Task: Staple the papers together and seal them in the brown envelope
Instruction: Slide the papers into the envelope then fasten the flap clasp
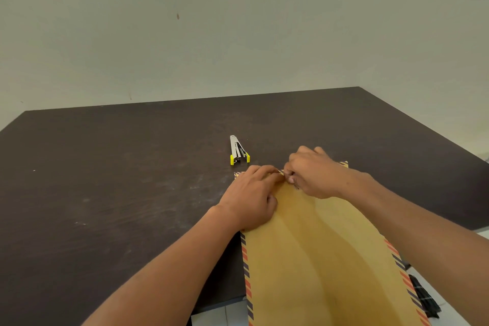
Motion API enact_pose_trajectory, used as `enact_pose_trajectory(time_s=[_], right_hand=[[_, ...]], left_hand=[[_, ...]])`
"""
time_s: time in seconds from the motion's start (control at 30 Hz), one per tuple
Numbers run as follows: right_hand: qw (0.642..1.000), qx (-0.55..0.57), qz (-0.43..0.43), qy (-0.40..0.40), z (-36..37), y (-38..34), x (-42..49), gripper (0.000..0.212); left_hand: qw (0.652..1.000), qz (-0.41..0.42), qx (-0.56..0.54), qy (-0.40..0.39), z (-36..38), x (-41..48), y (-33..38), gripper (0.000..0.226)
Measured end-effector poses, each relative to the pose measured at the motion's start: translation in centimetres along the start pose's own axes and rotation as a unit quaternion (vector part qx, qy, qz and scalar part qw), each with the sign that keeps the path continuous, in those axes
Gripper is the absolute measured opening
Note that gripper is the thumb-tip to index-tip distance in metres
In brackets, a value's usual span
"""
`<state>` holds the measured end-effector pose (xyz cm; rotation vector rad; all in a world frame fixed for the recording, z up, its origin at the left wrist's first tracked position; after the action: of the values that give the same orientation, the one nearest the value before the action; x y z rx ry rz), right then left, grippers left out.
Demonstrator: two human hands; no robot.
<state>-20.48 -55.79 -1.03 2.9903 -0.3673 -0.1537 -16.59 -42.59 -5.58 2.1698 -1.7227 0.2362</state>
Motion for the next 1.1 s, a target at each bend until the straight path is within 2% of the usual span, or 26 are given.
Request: enact_pose_trajectory(time_s=[0.17, 0.4, 0.57, 0.7, 0.8, 0.93, 1.1], right_hand=[[0.998, 0.066, 0.009, -0.018, -0.4, -0.4, 2.0, 0.021], [0.978, 0.203, 0.053, 0.008, 0.2, 2.4, 3.4, 0.010], [0.961, 0.253, 0.101, 0.037, 1.0, 4.7, 2.6, 0.009], [0.968, 0.212, 0.101, 0.088, 1.5, 5.5, 1.0, 0.013], [0.985, 0.130, 0.059, 0.098, 1.6, 4.5, -0.6, 0.013], [0.995, 0.057, 0.016, 0.084, 1.1, 2.4, -0.9, 0.020], [0.999, 0.030, 0.000, 0.040, 0.4, 0.4, 1.3, 0.020]], left_hand=[[0.998, -0.009, -0.045, 0.033, -0.5, -0.4, -0.2, 0.050], [0.995, -0.023, -0.063, 0.073, -0.8, -0.9, -0.3, 0.042], [0.995, -0.030, -0.060, 0.072, -0.9, -0.9, -0.2, 0.041], [0.995, -0.033, -0.057, 0.071, -1.1, -0.9, -0.1, 0.039], [0.995, -0.033, -0.058, 0.074, -1.0, -0.9, 0.0, 0.038], [0.995, -0.035, -0.056, 0.079, -0.9, -0.8, -0.1, 0.038], [0.994, -0.028, -0.062, 0.089, -0.9, -0.9, 0.0, 0.037]])
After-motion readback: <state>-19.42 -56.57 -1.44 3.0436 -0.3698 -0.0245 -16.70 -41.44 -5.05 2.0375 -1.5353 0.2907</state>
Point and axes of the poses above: each hand's wrist, its own x-axis towards the middle knuckle, its own z-axis out of the palm, y = z × x, the point moved 5 cm from there along x, towards the middle knuckle, and after that the axes turned 15 degrees about z, right-handed, at the moved point
